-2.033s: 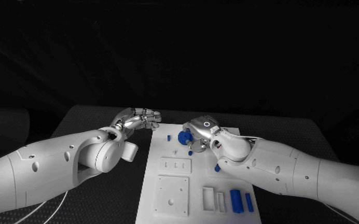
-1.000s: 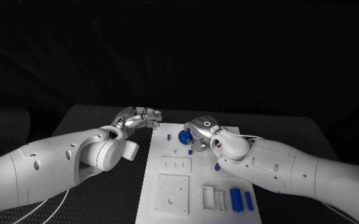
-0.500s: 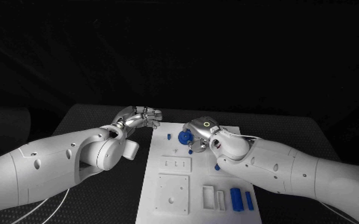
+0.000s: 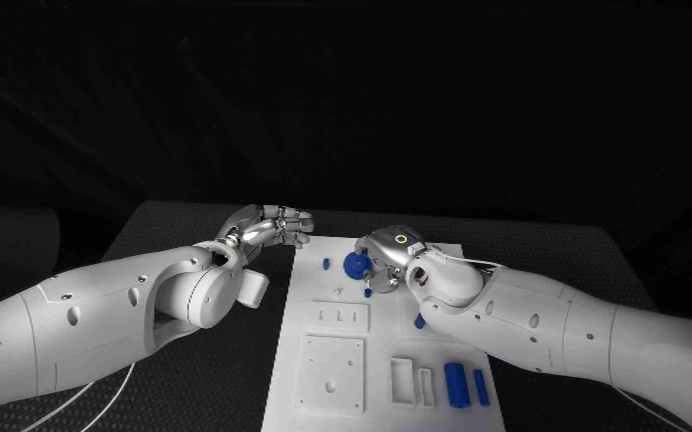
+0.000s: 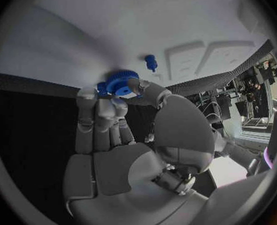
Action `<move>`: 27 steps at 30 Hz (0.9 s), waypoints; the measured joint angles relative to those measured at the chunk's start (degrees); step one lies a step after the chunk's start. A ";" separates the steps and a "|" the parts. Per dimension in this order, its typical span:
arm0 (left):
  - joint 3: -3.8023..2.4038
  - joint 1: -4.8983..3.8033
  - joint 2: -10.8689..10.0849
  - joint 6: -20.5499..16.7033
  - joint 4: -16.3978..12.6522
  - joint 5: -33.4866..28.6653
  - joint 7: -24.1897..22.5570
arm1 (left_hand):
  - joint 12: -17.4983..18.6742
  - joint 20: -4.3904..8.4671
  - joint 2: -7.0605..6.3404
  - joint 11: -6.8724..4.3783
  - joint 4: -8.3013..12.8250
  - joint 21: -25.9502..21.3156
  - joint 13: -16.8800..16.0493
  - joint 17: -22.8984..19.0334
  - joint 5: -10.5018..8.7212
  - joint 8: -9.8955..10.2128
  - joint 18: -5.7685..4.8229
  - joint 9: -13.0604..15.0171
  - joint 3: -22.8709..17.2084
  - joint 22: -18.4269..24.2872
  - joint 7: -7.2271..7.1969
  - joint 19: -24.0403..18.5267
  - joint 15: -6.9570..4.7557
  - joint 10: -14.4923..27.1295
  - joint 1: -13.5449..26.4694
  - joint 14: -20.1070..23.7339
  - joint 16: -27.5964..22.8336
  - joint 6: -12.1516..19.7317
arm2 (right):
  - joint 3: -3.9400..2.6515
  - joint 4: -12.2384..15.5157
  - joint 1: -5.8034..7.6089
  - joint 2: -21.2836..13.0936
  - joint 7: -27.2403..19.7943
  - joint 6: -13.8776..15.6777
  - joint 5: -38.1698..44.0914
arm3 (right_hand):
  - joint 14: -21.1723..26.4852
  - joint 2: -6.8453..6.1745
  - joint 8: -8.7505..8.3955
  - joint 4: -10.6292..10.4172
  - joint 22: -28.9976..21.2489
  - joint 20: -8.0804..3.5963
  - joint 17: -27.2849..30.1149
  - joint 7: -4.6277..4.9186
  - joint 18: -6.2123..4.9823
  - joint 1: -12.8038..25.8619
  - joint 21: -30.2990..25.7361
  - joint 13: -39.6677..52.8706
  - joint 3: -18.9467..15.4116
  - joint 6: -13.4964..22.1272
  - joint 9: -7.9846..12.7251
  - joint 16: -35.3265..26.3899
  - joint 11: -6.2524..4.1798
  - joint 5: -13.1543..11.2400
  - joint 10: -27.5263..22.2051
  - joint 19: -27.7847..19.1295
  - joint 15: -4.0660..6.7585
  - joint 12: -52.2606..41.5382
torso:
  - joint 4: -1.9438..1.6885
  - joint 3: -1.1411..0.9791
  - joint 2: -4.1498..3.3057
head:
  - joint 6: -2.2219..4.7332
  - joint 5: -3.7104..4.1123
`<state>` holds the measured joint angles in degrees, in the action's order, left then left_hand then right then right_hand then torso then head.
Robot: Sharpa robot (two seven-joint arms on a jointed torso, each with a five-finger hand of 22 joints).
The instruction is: Assemble the parts on the task board
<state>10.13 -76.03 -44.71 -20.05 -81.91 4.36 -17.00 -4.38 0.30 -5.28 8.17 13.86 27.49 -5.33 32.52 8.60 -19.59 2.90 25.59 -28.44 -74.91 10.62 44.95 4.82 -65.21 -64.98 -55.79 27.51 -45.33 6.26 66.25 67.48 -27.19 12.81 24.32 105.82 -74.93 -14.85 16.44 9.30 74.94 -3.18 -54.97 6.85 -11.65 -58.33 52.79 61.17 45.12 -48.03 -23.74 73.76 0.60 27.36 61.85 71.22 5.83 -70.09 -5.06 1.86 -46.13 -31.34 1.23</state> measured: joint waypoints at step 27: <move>0.00 -0.01 -0.41 -0.02 -0.07 0.00 0.01 | 0.00 0.22 0.00 0.00 0.00 0.00 0.00 0.06 0.00 0.13 0.43 0.05 0.00 -0.04 0.20 -0.22 0.00 0.00 0.00 0.00 0.00 0.20 | -1.09 3.84 0.47 -5.63 -0.84 -0.39 -3.30 | -0.20 8.61 0.52 5.98 -0.02 0.13 -1.27 -0.83 -0.33 7.35 0.45 0.47 18.70 1.00 -0.11 -0.36 -0.83 6.95 -0.21 -0.11 0.44 -0.24 | 0.09 0.00 0.03 | 0.35 0.08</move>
<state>10.13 -76.04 -45.13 -20.07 -81.98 4.36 -16.99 -4.38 0.52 -5.28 8.17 13.86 27.49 -5.33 32.57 8.60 -19.47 3.33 25.63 -28.44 -74.95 10.82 44.73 4.82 -65.21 -64.98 -55.79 27.51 -45.13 5.17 70.09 67.95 -32.82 11.97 23.94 102.52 -75.13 -6.24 16.96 15.28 74.92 -3.04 -56.24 6.02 -11.97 -50.97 53.24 61.64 63.82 -47.04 -23.85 73.40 -0.23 34.31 61.64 71.11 6.27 -70.32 -4.97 1.86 -46.10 -30.99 1.31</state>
